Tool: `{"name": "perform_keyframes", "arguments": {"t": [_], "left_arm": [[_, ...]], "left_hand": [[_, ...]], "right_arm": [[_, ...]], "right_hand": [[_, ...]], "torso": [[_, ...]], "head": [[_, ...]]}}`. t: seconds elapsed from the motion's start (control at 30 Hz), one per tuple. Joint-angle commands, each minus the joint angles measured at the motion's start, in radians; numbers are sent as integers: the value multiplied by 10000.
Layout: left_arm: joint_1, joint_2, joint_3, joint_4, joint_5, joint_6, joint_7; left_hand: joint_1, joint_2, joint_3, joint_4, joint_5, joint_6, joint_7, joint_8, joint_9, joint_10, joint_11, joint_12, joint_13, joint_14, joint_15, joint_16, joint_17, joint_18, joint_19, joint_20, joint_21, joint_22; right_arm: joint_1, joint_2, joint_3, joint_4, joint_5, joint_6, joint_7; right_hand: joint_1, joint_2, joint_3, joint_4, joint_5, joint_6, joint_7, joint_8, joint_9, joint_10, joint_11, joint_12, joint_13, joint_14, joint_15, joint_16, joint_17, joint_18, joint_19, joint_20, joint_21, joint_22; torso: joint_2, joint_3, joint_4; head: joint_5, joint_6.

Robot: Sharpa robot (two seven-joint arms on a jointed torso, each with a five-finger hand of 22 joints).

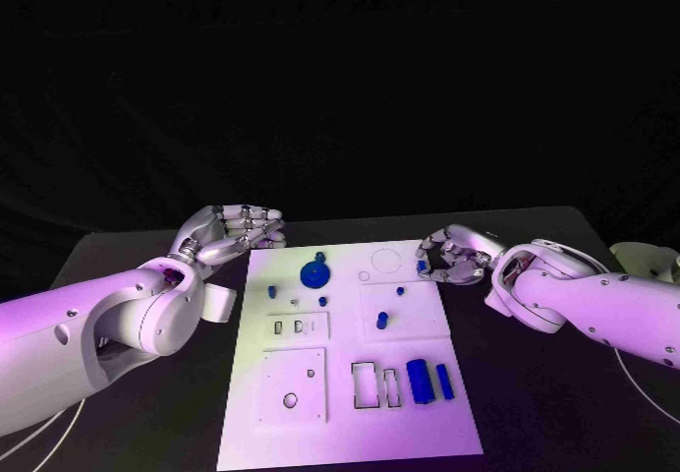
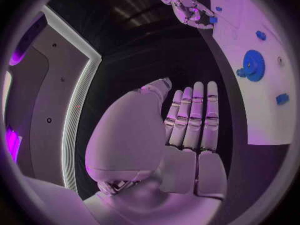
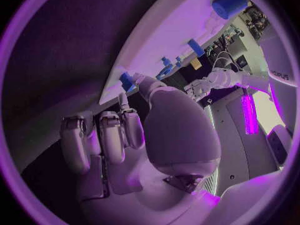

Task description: Assemble the parts on the task board

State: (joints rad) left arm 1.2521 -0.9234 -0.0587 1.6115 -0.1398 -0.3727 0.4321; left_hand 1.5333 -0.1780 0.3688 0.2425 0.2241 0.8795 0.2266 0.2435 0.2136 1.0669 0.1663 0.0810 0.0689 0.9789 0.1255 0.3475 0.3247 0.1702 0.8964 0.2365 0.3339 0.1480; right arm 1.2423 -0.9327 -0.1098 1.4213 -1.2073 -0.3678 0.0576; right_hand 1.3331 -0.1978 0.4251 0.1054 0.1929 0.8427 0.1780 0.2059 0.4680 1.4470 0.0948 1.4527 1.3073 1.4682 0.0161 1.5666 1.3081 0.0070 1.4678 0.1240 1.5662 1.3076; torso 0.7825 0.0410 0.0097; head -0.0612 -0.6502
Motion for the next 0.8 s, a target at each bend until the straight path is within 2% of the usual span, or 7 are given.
{"name": "perform_keyframes", "arguments": {"t": [0.03, 0.17, 0.6, 0.73, 0.8], "left_arm": [[14, 10, 9, 17, -36, 144, 97], [14, 6, 9, 17, -37, 134, 86], [14, -11, 9, 13, -56, 123, 52], [14, -13, 9, 12, -65, 122, 45], [14, -14, 9, 12, -68, 120, 43]], "left_hand": [[88, -40, 23, -25, -41, -33, -4, -34, 12, 23, 38, -60, 6, -53, -14, -56, 12, 103, -85, -15, 43, 14], [88, -40, 23, -25, -41, -33, -4, -34, 12, 23, 38, -60, 6, -53, -14, -56, 12, 103, -85, -15, 43, 14], [131, -51, 84, -85, -36, -31, 5, -38, 23, 29, 42, -80, 4, -65, -14, -68, 29, 104, -99, -19, 65, 25], [131, -51, 84, -85, -36, -31, 5, -38, 23, 29, 42, -80, 4, -65, -14, -68, 29, 104, -99, -19, 65, 25], [134, -52, 91, -91, -36, -31, 7, -39, 25, 30, 43, -82, 4, -65, -13, -70, 31, 103, -101, -20, 68, 27]], "right_arm": [[-18, 52, -1, -29, -160, 102, -122], [-34, 94, -2, -61, -206, 166, -161], [-80, 138, -2, -102, -272, 195, -221], [-82, 136, -2, -98, -252, 53, -191], [-83, 132, -2, -88, -211, -136, -113]], "right_hand": [[-5, 174, 175, -11, -184, 320, -62, 111, 38, 108, -62, 77, 1376, 1026, 24, 42, 2627, -70, 1030, 22, 46, 2632], [23, 212, 334, -59, -209, 588, -155, 187, 65, 160, -140, 121, 1425, 1026, -39, 42, 2627, -70, 1030, -27, 46, 2632], [4, 214, 435, -84, -178, 715, -205, 212, 73, 195, -189, 149, 1457, 1026, -85, 42, 2627, -70, 1030, -71, 46, 2632], [-4, 239, 485, -89, -165, 757, -222, 219, 76, 203, -206, 154, 1464, 1026, -101, 42, 2627, -70, 1030, -87, 46, 2632], [11, 346, 610, -105, -120, 886, -270, 268, 99, 238, -249, 182, 1497, 1026, -136, 42, 2627, -70, 1030, -119, 46, 2632]], "torso": [[-3, -2, 2], [-3, 1, 6], [-8, 6, -3], [-5, 8, -5], [-6, 6, -7]], "head": [[14, -2], [17, -14], [33, -48], [34, -56], [35, -57]]}}
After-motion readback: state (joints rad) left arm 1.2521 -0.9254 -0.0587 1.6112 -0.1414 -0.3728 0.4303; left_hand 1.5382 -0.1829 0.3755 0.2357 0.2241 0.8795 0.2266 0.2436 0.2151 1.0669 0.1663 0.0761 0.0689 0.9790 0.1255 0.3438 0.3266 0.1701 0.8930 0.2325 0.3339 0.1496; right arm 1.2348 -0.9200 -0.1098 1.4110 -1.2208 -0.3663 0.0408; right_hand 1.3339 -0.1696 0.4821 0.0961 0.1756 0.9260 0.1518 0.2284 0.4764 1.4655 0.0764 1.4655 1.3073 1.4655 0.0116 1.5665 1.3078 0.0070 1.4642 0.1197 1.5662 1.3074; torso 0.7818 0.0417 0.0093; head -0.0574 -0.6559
